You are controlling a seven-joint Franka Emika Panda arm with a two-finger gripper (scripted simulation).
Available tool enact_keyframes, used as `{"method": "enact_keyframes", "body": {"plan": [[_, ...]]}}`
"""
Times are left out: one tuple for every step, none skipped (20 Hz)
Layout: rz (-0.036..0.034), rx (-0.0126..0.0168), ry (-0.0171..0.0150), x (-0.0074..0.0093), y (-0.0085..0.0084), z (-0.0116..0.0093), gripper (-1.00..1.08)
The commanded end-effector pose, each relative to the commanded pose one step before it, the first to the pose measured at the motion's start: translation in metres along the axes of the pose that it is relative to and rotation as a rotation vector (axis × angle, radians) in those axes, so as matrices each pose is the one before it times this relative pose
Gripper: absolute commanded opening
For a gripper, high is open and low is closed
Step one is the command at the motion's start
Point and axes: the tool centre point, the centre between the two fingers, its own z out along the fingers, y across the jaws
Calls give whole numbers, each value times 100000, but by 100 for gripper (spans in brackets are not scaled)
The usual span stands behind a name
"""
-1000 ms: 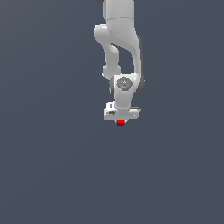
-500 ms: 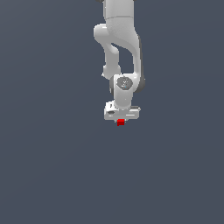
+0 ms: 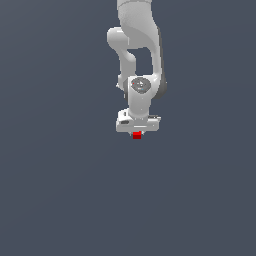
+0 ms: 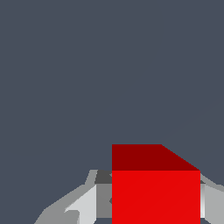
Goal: Pick up the red cube and move it to a goal position.
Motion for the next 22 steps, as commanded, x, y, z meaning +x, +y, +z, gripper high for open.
{"method": "enact_keyframes", "body": {"plan": [[12,2,128,75,374,-1879,-100],[-67,3,15,20,131,-844,-100],[0,0,0,25,175,-881,-100],[0,0,0,27,183,-926,-100],[0,0,0,29,191,-970,-100],[0,0,0,31,198,-1013,-100],[0,0,0,33,206,-1056,-100],[-11,68,0,34,213,-1075,-100],[0,0,0,35,207,-1064,-100],[0,0,0,36,204,-1055,-100],[0,0,0,36,203,-1047,-100],[0,0,0,37,201,-1041,-100],[0,0,0,38,200,-1035,-100],[-22,65,8,37,202,-1034,-100],[0,0,0,40,199,-1026,-100],[0,0,0,41,199,-1022,-100],[0,0,0,43,199,-1020,-100],[0,0,0,44,199,-1017,-100],[0,0,0,46,199,-1015,-100],[0,0,0,48,199,-1014,-100],[0,0,0,49,199,-1013,-100],[0,0,0,52,200,-1012,-100]]}}
